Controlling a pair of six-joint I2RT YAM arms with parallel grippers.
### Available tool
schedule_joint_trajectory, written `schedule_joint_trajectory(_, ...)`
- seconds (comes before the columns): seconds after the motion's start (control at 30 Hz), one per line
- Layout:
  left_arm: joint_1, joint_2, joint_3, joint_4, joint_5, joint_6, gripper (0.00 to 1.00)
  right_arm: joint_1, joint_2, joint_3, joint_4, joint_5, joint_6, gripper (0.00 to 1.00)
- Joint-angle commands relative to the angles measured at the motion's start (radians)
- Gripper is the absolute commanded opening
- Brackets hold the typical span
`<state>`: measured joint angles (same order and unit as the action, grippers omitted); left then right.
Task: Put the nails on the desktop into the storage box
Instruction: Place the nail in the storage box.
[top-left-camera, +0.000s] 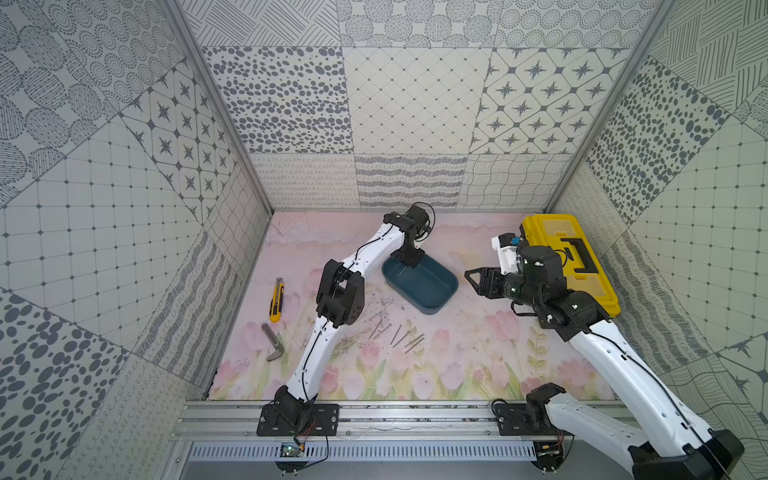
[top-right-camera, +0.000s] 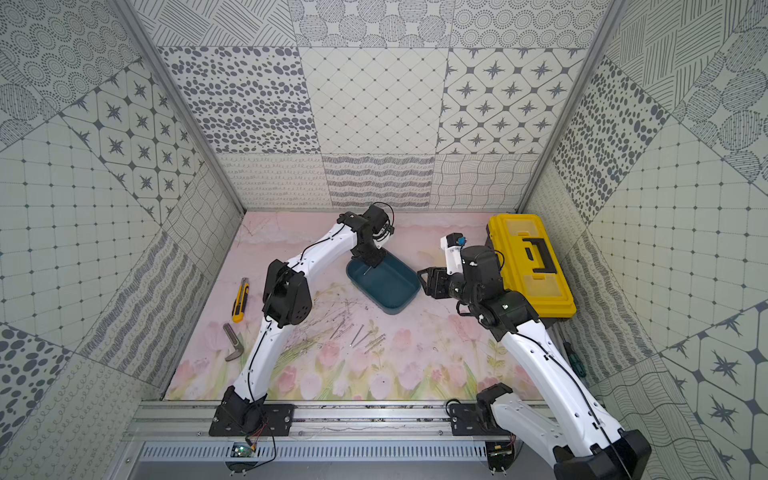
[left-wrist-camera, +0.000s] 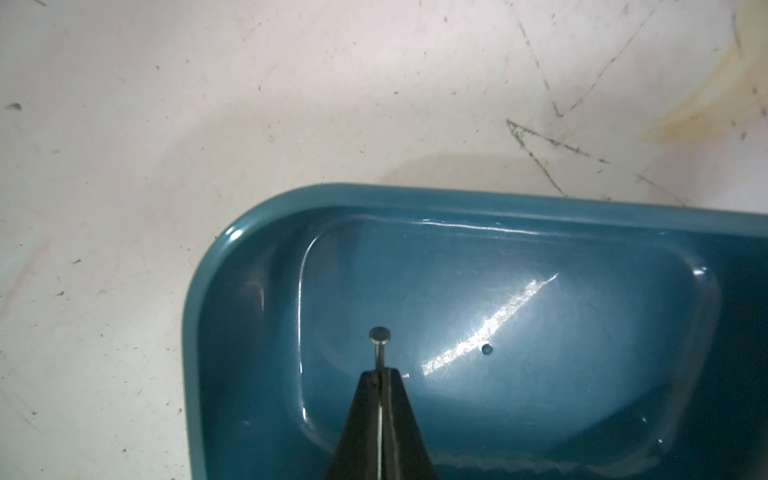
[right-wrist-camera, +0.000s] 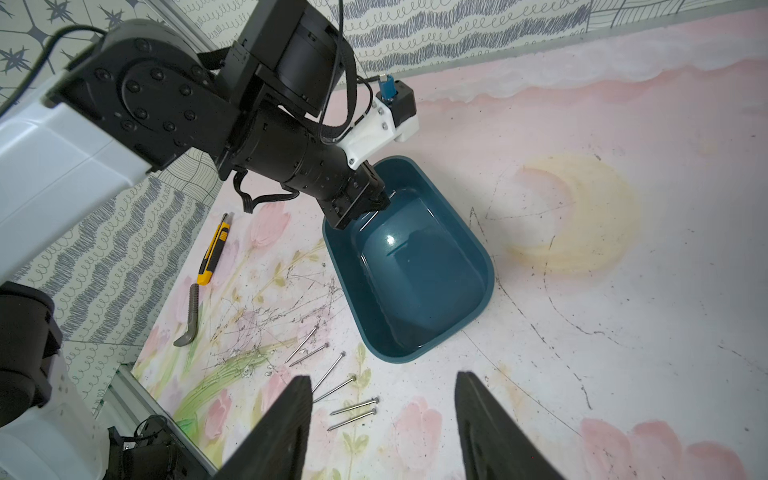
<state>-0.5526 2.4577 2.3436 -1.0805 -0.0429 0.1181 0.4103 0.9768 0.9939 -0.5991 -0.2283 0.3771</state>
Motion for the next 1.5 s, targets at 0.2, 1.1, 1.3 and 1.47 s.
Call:
schedule_joint_trajectory(0.2,0.009,0.021,-0.045,0.062,0.021,0.014,0.0,0.013,0.066,-0.024,0.021,-0.088,-0.061,0.59)
schedule_joint_trajectory(1.1,0.018,0.06,-0.079,0.108,-0.023,-0.005,0.03,0.015,0.028,-0.032,0.025,-0.032,-0.07,0.58)
schedule_joint_trajectory(1.3,0.019,0.035,-0.076,0.115,-0.026,-0.008,0.15,0.016,0.024,-0.036,0.025,-0.032,-0.072,0.59)
schedule_joint_trajectory(1.47,0.017,-0.001,-0.075,0.117,-0.018,-0.015,0.27,0.015,0.014,-0.036,0.025,-0.032,-0.073,0.59)
